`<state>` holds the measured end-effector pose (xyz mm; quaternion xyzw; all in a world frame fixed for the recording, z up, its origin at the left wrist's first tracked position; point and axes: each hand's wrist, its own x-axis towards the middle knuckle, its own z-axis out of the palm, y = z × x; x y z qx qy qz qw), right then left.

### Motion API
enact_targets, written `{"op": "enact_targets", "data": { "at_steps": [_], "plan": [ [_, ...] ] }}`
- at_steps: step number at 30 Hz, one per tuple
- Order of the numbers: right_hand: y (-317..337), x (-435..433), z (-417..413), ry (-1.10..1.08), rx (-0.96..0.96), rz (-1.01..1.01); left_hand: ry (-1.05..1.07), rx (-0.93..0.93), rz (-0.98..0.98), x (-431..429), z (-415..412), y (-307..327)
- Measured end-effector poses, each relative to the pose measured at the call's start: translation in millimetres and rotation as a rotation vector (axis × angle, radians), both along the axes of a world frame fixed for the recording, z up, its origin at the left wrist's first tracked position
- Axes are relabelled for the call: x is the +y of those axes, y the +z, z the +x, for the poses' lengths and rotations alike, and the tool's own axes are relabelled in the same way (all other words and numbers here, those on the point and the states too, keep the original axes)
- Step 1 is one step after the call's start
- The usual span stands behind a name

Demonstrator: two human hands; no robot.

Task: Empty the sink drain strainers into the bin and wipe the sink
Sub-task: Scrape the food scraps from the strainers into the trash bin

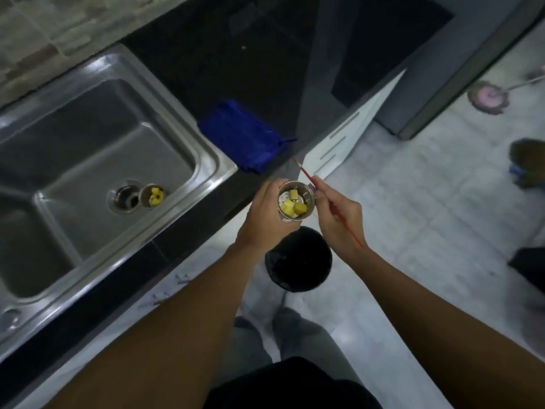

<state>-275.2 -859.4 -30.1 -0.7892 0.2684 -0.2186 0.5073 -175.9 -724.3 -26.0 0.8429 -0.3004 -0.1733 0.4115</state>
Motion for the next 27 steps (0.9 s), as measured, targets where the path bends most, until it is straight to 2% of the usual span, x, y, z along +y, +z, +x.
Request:
{"op": "enact_targets", "data": {
  "at_steps": [3, 6, 15, 27],
  "plan": [
    [-20, -5, -30, -0.119, 0.012, -0.013, -0.049, 0.038, 0.07, -9, -12, -25],
    [-41, -1, -56, -0.186, 0.069, -0.113, -0.087, 0.04, 0.146, -10, -18, -55],
    [-98, 31, -108, -0.045, 0.182, -0.153, -0.226, 0.043, 0.32, -16, -12, -141],
    [-177, 31, -95, 0.056, 0.285, -0.025, -0.399, 0.039, 0.418, -18, -12, -226]
  ]
}}
